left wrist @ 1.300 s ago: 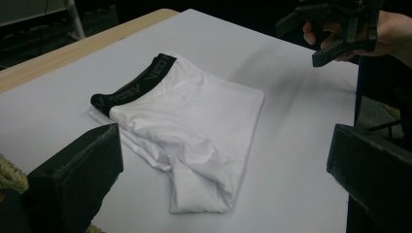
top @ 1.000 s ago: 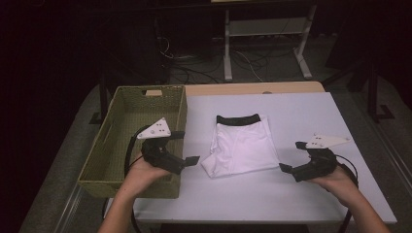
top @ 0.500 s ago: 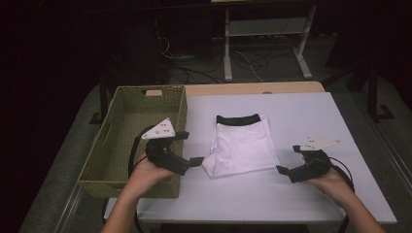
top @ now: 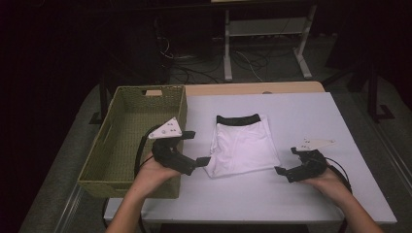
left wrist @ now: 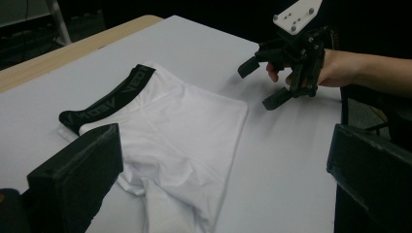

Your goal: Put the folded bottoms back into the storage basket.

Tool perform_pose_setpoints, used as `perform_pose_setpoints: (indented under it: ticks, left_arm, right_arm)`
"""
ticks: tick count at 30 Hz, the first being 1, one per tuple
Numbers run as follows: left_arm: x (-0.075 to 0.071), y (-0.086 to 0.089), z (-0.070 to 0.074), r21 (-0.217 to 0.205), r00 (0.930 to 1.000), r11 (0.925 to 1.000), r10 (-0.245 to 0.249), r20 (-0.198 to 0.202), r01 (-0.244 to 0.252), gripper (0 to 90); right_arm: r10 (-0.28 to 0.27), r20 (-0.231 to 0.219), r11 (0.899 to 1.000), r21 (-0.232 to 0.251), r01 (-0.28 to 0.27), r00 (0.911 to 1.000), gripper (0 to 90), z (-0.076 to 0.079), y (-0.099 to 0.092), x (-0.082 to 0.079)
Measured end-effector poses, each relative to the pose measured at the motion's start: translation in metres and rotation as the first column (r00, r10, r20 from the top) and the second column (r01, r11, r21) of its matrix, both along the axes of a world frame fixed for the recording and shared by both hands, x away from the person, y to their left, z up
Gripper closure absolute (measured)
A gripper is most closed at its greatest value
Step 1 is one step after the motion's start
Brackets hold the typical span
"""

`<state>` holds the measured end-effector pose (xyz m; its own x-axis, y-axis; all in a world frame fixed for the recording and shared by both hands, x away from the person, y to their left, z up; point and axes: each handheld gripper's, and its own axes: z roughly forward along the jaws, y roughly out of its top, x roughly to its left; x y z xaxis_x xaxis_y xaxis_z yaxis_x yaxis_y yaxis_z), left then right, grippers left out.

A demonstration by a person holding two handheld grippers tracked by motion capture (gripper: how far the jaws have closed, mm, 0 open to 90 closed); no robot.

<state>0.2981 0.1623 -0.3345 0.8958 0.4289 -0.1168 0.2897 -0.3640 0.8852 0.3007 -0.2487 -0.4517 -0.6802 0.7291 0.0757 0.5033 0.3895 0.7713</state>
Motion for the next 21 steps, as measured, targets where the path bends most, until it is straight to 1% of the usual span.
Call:
perform_pose_setpoints:
  ticks: [7, 9, 10, 14, 21]
  left_arm:
    - [0.001, -0.016, -0.001, 0.001, 0.9997, 0.9997, -0.024, -0.004, 0.024, 0.0]
    - [0.001, -0.019, -0.001, 0.005, 0.9996, 0.9996, -0.029, -0.002, 0.029, 0.0]
    - [0.002, -0.024, -0.002, 0.006, 0.9994, 0.9994, -0.034, -0.001, 0.034, 0.0]
    - [0.004, -0.034, -0.002, 0.012, 0.9985, 0.9984, -0.054, 0.01, 0.054, 0.0]
    - [0.007, -0.048, -0.004, 0.009, 0.9975, 0.9976, -0.069, 0.012, 0.069, 0.0]
  right_arm:
    - [0.012, -0.001, 1.0, -0.004, -0.012, 0.9999, 0.5, 0.0, 0.001, 0.0]
    - [0.014, -0.002, 1.0, -0.005, -0.014, 0.9999, 0.5, 0.0, 0.001, 0.001]
    - [0.016, -0.001, 1.0, -0.006, -0.016, 0.9999, 0.5, 0.0, 0.002, 0.001]
    - [0.018, 0.0, 1.0, -0.003, -0.018, 0.9998, 0.5, 0.0, 0.002, 0.001]
    - [0.019, -0.001, 1.0, -0.002, -0.019, 0.9998, 0.5, 0.001, 0.002, 0.001]
